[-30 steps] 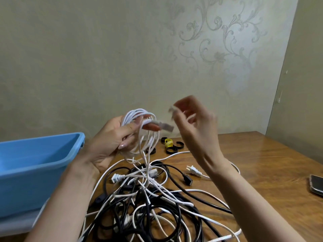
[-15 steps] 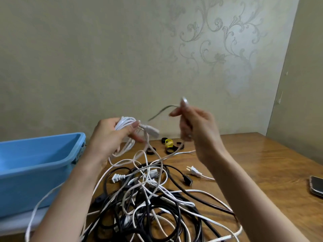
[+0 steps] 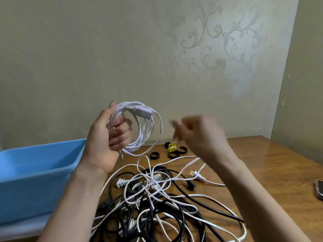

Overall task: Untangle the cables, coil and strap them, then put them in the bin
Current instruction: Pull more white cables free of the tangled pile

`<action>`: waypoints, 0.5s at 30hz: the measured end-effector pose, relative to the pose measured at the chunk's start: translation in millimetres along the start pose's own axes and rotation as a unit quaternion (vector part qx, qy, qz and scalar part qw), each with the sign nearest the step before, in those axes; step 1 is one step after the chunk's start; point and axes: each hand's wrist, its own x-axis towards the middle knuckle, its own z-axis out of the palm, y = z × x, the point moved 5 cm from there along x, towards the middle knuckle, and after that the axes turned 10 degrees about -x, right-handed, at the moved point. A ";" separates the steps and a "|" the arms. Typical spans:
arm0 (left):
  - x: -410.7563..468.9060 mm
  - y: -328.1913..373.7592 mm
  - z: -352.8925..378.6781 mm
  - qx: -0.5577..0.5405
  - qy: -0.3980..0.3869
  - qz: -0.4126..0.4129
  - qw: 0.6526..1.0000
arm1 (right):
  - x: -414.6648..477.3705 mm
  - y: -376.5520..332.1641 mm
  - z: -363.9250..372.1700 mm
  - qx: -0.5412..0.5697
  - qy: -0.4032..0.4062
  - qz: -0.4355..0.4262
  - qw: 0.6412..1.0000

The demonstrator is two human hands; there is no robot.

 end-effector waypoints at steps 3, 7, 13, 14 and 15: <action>-6.7 14.7 16.1 -0.084 -0.061 0.066 0.992 | -20.1 -26.5 32.4 0.111 -0.286 -0.049 0.950; -9.6 31.5 26.9 -0.217 -0.127 0.085 0.964 | -38.8 -67.6 59.2 0.371 -0.354 -0.127 0.849; -23.0 63.7 8.2 -0.222 -0.186 0.025 0.957 | -32.8 -43.9 29.8 0.547 -0.379 0.000 0.746; -26.9 68.7 3.8 -0.178 -0.151 0.036 0.972 | -30.8 -31.3 24.3 0.615 -0.391 0.056 0.683; -31.2 71.9 1.0 -0.141 -0.117 0.042 0.982 | -30.0 -22.1 18.5 0.678 -0.390 0.114 0.612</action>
